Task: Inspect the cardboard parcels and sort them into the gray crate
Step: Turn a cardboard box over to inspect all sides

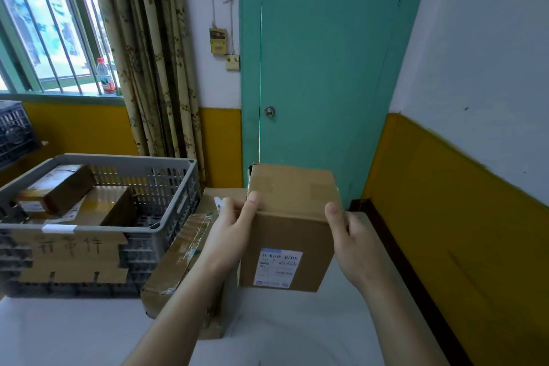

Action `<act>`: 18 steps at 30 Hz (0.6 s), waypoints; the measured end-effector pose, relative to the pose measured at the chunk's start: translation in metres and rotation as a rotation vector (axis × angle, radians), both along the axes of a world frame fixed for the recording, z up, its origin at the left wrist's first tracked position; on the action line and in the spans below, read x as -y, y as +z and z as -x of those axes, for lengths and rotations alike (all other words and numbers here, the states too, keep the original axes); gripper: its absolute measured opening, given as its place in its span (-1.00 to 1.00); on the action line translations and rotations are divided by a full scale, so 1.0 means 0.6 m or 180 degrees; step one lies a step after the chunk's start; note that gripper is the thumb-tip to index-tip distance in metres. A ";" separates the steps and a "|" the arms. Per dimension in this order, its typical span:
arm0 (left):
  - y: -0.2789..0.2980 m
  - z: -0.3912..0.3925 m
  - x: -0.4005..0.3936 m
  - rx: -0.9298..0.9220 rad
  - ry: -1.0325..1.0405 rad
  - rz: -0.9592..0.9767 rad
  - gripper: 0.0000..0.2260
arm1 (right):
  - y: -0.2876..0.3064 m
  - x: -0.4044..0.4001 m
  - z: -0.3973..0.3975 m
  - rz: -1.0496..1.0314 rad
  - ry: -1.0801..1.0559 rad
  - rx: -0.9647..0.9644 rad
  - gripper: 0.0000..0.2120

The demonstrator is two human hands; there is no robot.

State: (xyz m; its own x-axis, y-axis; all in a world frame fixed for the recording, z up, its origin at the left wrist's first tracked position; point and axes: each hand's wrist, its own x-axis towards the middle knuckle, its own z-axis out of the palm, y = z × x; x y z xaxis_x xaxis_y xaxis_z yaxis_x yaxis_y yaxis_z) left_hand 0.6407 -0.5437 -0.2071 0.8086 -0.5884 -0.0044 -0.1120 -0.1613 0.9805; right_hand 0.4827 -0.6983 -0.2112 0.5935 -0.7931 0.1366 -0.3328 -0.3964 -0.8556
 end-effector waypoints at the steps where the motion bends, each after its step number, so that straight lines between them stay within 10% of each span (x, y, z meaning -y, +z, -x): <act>1: 0.002 0.001 0.004 0.0045 0.0146 -0.0030 -0.53 | 0.001 -0.001 -0.002 0.0050 -0.0085 -0.0016 -0.47; 12: 0.001 -0.016 0.010 -0.0232 -0.0250 0.0113 -0.61 | -0.013 0.026 -0.001 -0.0429 -0.0004 0.0307 -0.88; 18: 0.004 -0.003 0.020 0.0486 -0.0065 -0.0177 -0.68 | -0.008 0.023 0.003 -0.0048 -0.0110 0.0104 -0.64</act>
State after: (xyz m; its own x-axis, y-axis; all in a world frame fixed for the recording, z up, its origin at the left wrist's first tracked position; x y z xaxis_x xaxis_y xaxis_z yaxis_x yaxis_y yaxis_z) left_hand 0.6428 -0.5559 -0.2045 0.7901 -0.6071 0.0847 -0.2630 -0.2109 0.9415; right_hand 0.4807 -0.7122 -0.2159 0.5611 -0.8153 0.1433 -0.3179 -0.3721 -0.8721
